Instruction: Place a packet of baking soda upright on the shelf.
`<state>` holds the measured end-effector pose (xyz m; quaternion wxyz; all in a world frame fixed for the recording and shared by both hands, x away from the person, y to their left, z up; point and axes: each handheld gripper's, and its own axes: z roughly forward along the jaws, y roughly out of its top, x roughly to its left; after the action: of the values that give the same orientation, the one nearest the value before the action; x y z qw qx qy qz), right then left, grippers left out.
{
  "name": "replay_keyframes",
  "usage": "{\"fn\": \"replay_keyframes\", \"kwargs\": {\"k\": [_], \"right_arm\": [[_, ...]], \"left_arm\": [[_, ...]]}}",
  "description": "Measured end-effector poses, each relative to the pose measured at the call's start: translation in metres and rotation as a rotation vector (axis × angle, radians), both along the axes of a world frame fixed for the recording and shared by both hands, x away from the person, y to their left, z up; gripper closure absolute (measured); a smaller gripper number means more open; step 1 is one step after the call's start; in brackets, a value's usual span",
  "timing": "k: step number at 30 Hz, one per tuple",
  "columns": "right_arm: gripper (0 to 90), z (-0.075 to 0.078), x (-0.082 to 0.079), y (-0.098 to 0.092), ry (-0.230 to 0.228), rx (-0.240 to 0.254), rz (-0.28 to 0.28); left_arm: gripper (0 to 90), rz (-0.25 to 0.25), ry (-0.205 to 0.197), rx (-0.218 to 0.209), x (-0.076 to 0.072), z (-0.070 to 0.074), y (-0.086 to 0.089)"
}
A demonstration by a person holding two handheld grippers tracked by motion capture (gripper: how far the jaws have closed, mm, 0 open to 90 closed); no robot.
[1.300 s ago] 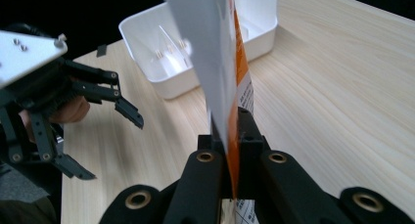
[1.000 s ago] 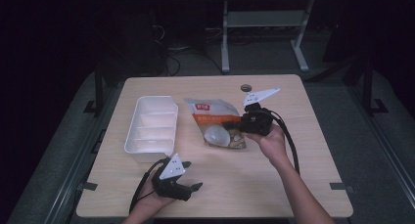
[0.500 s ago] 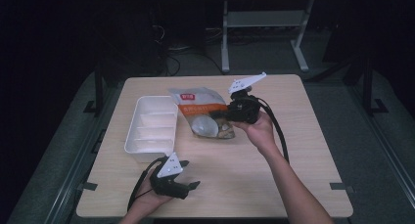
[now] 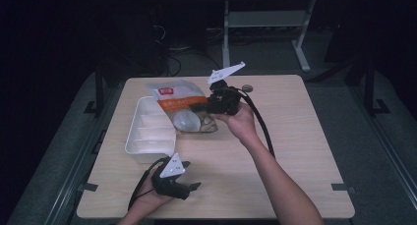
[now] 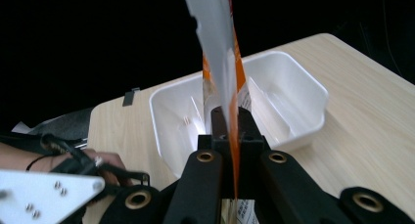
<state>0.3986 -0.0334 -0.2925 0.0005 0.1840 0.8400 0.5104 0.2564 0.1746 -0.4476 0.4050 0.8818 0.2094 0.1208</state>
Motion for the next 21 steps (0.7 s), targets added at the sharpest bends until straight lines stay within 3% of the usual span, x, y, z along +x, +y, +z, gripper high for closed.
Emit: {"fn": "replay_keyframes", "kwargs": {"k": [10,14,21], "right_arm": [[89.8,0.002,0.009,0.040,0.003,0.000,0.053],[89.8,0.001,0.014,0.053,-0.001,0.001,0.064],[89.8,-0.001,0.025,0.073,0.001,0.004,0.068]], "left_arm": [[22.9,-0.015,0.000,0.001,-0.001,0.000,0.000],[22.1,-0.016,0.018,-0.036,-0.001,0.001,0.000],[22.1,-0.006,0.018,-0.040,0.001,0.001,0.004]]}}
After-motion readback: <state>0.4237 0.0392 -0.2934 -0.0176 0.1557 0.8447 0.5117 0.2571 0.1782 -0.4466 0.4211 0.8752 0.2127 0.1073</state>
